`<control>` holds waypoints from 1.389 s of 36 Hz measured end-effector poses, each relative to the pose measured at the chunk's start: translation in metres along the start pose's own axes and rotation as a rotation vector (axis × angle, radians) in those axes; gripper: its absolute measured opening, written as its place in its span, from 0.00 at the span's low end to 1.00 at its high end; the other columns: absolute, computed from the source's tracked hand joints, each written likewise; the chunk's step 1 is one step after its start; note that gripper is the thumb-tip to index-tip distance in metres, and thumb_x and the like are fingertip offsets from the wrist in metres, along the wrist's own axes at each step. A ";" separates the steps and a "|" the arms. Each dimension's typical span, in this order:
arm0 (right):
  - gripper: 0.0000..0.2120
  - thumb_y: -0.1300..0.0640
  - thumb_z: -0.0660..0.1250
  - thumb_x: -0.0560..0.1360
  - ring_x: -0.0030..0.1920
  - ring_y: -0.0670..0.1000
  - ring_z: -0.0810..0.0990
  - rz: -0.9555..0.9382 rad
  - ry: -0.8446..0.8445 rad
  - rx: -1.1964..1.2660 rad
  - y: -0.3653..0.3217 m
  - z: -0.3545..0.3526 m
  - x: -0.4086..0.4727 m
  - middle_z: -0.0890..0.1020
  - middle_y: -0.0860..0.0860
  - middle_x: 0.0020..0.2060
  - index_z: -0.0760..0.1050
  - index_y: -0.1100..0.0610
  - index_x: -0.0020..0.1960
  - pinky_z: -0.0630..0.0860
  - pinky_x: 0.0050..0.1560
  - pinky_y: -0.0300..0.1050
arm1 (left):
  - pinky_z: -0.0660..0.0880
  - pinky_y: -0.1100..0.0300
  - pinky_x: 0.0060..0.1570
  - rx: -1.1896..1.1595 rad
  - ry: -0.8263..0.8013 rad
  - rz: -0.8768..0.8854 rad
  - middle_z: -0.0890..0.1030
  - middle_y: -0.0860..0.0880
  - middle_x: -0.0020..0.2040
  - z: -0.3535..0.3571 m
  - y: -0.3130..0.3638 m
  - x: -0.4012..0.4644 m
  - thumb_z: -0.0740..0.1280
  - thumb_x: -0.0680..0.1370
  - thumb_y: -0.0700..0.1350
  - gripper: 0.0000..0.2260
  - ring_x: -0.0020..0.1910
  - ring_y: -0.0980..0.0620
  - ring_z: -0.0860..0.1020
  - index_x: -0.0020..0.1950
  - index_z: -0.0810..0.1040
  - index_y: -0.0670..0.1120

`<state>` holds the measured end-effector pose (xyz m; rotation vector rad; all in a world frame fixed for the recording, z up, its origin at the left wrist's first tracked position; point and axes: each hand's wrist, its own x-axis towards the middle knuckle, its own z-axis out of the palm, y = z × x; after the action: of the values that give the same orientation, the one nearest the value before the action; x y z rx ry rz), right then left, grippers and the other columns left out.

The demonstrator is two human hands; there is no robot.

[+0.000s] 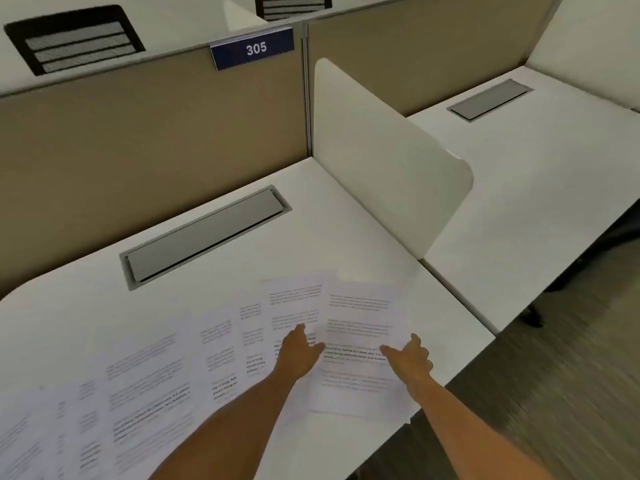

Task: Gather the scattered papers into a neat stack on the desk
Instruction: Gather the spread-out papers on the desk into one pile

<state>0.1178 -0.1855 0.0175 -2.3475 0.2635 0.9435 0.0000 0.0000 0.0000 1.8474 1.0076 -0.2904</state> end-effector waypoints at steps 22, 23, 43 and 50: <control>0.39 0.49 0.68 0.75 0.67 0.63 0.66 0.132 -0.031 0.037 -0.019 0.005 0.019 0.63 0.60 0.69 0.50 0.56 0.77 0.70 0.63 0.57 | 0.71 0.53 0.65 0.017 0.039 -0.059 0.73 0.43 0.68 0.021 0.005 0.022 0.70 0.75 0.49 0.28 0.66 0.45 0.73 0.71 0.66 0.42; 0.38 0.50 0.68 0.75 0.67 0.63 0.66 0.132 -0.035 0.036 -0.019 0.005 0.020 0.64 0.60 0.69 0.51 0.56 0.77 0.70 0.62 0.56 | 0.71 0.53 0.65 0.017 0.043 -0.061 0.73 0.43 0.68 0.022 0.005 0.024 0.70 0.75 0.49 0.28 0.66 0.45 0.73 0.71 0.66 0.42; 0.06 0.64 0.68 0.73 0.38 0.52 0.82 -0.101 -0.209 0.109 -0.013 -0.001 0.028 0.86 0.55 0.42 0.83 0.60 0.46 0.77 0.41 0.44 | 0.79 0.59 0.44 0.004 0.055 0.029 0.84 0.47 0.46 0.018 0.007 0.011 0.70 0.75 0.43 0.07 0.44 0.50 0.83 0.48 0.81 0.41; 0.04 0.62 0.67 0.73 0.42 0.54 0.85 -0.197 -0.242 0.099 -0.045 0.021 0.012 0.86 0.53 0.40 0.82 0.59 0.44 0.78 0.39 0.44 | 0.77 0.63 0.41 -0.080 0.185 -0.015 0.85 0.44 0.46 -0.008 -0.008 -0.006 0.68 0.76 0.44 0.06 0.41 0.53 0.80 0.48 0.80 0.41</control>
<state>0.1318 -0.1364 0.0179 -2.0996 -0.0170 1.0783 -0.0118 0.0049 0.0020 1.8191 1.1432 -0.0877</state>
